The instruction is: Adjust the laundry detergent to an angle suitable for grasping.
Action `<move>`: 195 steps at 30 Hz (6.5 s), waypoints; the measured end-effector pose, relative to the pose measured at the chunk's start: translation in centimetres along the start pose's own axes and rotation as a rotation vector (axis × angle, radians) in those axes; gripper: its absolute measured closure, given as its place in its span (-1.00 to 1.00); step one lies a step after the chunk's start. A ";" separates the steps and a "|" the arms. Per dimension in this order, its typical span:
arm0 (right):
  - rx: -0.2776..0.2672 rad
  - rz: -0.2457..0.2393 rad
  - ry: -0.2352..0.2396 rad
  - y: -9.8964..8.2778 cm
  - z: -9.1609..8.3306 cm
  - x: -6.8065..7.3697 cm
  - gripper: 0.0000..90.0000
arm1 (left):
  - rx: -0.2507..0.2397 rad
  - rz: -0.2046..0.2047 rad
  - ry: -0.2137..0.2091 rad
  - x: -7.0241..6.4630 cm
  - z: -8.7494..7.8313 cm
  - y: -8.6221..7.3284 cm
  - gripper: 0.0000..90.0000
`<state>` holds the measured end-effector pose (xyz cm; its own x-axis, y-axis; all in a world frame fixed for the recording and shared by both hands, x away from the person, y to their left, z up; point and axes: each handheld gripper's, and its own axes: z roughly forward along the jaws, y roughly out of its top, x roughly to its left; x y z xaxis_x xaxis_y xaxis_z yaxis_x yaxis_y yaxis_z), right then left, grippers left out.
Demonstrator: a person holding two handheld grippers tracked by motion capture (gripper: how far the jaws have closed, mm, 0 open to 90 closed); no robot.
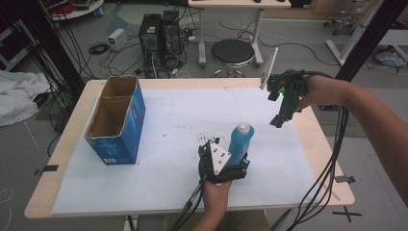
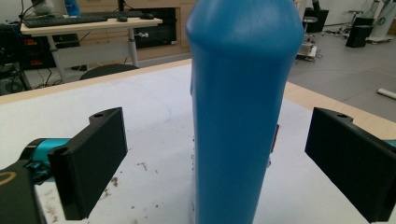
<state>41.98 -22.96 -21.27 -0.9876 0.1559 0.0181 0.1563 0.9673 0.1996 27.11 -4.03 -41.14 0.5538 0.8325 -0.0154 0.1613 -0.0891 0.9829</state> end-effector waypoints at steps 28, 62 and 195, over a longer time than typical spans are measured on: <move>-0.003 -0.004 0.002 0.3 0.0 0.0 -0.97 | 0.032 -0.037 -0.042 0.6 3.8 -1.0 -0.88; -0.007 -0.006 -0.003 0.6 -0.1 0.0 -0.97 | 0.024 -0.021 -0.053 0.4 3.9 -1.1 -0.55; -0.027 0.012 -0.005 0.8 0.0 -0.6 -0.97 | 0.238 0.301 -1.004 13.2 7.5 3.0 -0.14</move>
<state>42.67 -22.27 -21.11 -0.9856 0.1683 0.0154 0.1674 0.9596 0.2261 41.03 2.60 -39.81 0.9977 -0.0617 -0.0292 0.0013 -0.4101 0.9120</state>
